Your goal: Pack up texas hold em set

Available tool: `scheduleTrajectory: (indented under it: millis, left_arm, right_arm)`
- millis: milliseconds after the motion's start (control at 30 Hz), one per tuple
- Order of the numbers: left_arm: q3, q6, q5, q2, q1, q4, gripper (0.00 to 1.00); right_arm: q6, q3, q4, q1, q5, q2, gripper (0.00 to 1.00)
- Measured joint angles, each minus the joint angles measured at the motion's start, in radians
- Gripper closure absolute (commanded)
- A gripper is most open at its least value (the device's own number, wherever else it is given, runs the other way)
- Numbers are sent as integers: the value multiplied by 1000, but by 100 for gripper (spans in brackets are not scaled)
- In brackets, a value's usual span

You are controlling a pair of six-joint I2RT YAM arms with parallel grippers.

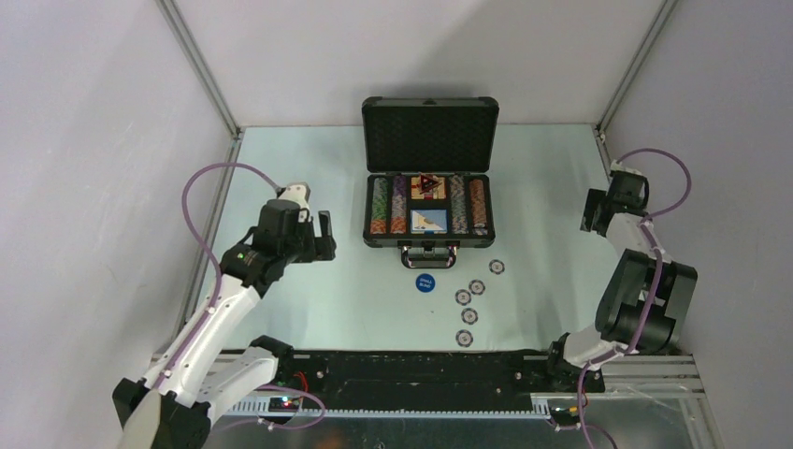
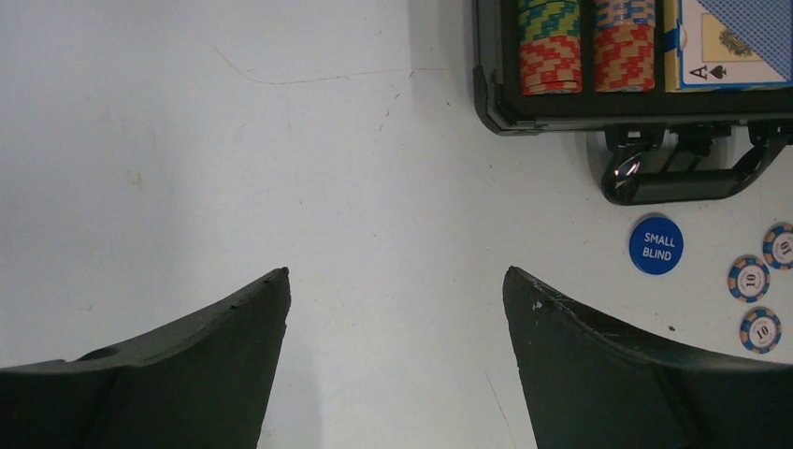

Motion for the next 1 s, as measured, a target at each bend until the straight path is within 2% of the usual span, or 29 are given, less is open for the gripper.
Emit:
scheduleTrajectory:
  millis: [167, 400, 600, 700, 833, 933, 1000]
  left_arm:
    - [0, 0, 0, -3, -40, 1, 11]
    - [-1, 0, -14, -35, -100, 2, 10]
    - [-18, 0, -40, -97, -125, 4, 10]
    - [-18, 0, -49, -104, -125, 4, 10]
    - [-18, 1, -63, -111, -125, 5, 10]
    - [-18, 1, -65, -111, -125, 5, 10]
    - [-18, 1, -66, -111, -125, 5, 10]
  right_arm:
    - [2, 2, 59, -87, 39, 98, 22]
    - [-35, 2, 172, -143, 148, 238, 23]
    - [-114, 26, 270, -219, 134, 287, 25]
    - [-163, 56, 264, -234, 116, 322, 31]
    - [-233, 119, 214, -255, 68, 375, 33]
    - [-261, 131, 181, -279, 7, 376, 44]
    - [-270, 132, 150, -307, -39, 376, 48]
